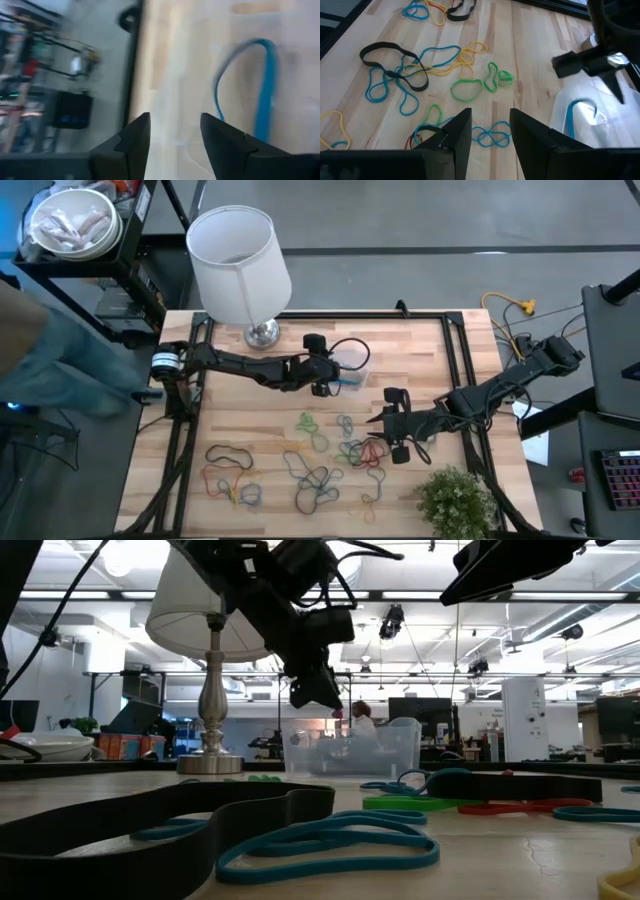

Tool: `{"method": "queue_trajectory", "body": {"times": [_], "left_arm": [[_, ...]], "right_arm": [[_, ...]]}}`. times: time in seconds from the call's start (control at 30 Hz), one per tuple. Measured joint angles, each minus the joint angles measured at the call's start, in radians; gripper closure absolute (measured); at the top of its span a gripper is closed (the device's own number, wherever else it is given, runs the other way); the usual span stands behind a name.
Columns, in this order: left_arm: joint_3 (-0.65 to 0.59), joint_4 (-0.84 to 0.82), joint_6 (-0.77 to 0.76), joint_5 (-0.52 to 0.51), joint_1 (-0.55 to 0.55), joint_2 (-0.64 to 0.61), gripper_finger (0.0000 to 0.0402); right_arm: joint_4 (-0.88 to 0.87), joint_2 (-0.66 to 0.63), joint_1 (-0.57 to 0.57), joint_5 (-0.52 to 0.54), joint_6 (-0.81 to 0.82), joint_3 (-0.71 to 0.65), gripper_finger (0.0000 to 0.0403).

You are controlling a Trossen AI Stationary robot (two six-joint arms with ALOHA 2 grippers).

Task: Pick and place rubber bands into bin
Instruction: Put the black rubber bands into the bin

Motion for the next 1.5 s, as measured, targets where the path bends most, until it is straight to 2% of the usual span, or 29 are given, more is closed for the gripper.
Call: {"method": "queue_trajectory", "body": {"times": [0.2,0.33,0.47,0.63,0.83,1.03,1.3,1.5], "left_arm": [[0.062,-0.115,-0.033,0.018,-0.014,-0.001,0.0242],[0.067,-0.191,-0.037,0.019,-0.065,-0.028,0.0242],[0.041,-0.309,-0.115,0.018,-0.149,-0.117,0.0242],[-0.026,-0.459,-0.235,0.023,-0.305,-0.265,0.0242],[-0.148,-0.464,-0.340,0.022,-0.506,-0.468,0.0242],[-0.237,-0.450,-0.448,0.002,-0.648,-0.627,0.0242],[-0.332,-0.406,-0.503,-0.004,-0.747,-0.759,0.0242],[-0.363,-0.398,-0.532,-0.004,-0.772,-0.768,0.0242]], "right_arm": [[0.000,0.000,0.000,0.000,0.003,-0.001,0.0275],[0.001,0.000,0.000,-0.001,0.031,-0.007,0.0275],[0.003,0.026,0.000,-0.058,0.064,-0.016,0.0275],[-0.002,0.119,0.000,-0.157,0.096,-0.018,0.0275],[-0.010,0.211,-0.001,-0.165,0.135,-0.016,0.0276],[-0.017,0.264,-0.005,-0.158,0.194,-0.016,0.0288],[-0.015,0.344,-0.062,-0.157,0.181,0.005,0.0305],[-0.021,0.393,-0.112,-0.189,0.148,0.042,0.0313]]}}
